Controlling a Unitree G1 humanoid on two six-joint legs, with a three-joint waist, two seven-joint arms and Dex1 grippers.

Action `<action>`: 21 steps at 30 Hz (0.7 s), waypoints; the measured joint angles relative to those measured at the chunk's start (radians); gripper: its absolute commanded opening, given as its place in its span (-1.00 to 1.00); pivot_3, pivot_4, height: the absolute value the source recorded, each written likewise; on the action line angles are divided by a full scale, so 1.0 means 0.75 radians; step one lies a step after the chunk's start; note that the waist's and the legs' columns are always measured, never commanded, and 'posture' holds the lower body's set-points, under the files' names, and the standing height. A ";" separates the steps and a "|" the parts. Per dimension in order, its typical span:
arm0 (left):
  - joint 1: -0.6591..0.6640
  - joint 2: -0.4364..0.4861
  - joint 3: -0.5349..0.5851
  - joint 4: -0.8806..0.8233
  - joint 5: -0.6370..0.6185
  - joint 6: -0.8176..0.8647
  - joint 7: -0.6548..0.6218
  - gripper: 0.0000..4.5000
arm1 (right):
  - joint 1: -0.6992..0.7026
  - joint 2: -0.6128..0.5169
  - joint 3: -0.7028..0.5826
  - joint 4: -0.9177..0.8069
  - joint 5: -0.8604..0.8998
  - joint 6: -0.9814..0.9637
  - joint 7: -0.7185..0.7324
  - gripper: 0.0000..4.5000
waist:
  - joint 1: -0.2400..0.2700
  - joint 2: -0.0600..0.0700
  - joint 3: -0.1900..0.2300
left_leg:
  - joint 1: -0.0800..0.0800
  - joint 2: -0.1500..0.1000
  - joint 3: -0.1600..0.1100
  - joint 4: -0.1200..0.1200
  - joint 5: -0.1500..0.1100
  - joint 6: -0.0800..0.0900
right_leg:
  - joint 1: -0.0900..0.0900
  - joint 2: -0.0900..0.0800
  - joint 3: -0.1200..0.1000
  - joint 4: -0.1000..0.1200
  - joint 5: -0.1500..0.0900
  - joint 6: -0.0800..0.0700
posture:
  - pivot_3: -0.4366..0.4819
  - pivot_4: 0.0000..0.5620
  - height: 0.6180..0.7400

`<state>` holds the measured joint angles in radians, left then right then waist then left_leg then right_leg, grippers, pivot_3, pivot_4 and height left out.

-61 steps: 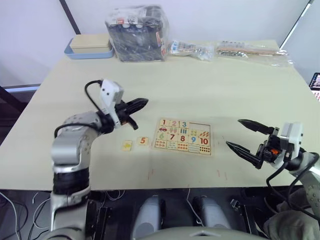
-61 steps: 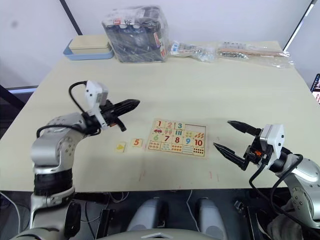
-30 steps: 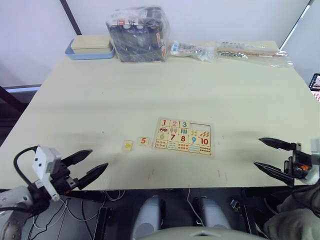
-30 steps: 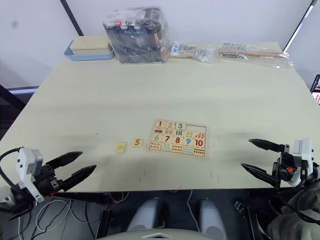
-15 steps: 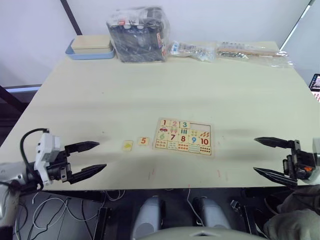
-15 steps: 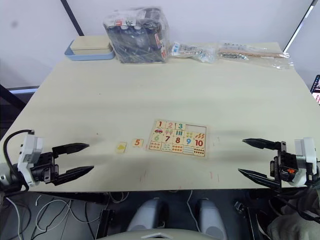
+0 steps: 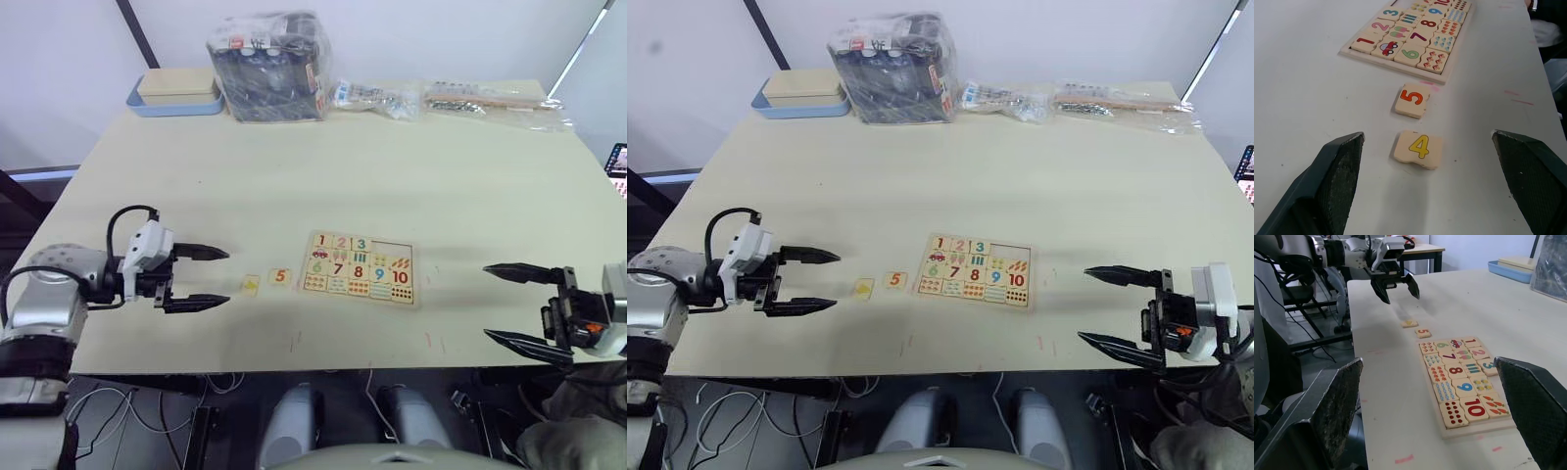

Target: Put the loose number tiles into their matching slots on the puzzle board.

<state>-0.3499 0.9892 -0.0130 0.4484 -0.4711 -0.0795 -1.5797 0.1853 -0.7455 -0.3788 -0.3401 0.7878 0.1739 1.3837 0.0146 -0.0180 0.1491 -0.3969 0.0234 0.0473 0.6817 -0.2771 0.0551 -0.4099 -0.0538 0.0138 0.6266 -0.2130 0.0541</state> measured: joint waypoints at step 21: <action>-0.216 -0.016 -0.308 0.288 0.069 -0.239 -0.001 0.96 | 0.016 0.012 0.010 -0.024 0.001 -0.003 -0.051 1.00 | 0.001 0.000 0.000 | 0.000 0.000 0.000 0.000 0.000 0.000 | 0.000 0.001 0.000 0.000 0.000 0.000 | -0.05 -0.47 1.00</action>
<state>-0.5119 0.9768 -0.2441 0.6640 -0.4194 -0.2589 -1.5808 0.1971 -0.7365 -0.3714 -0.3583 0.7883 0.1714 1.3454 0.0152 -0.0181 0.1491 -0.3970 0.0232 0.0475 0.6819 -0.2771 0.0553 -0.4098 -0.0532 0.0139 0.6266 -0.2130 0.0544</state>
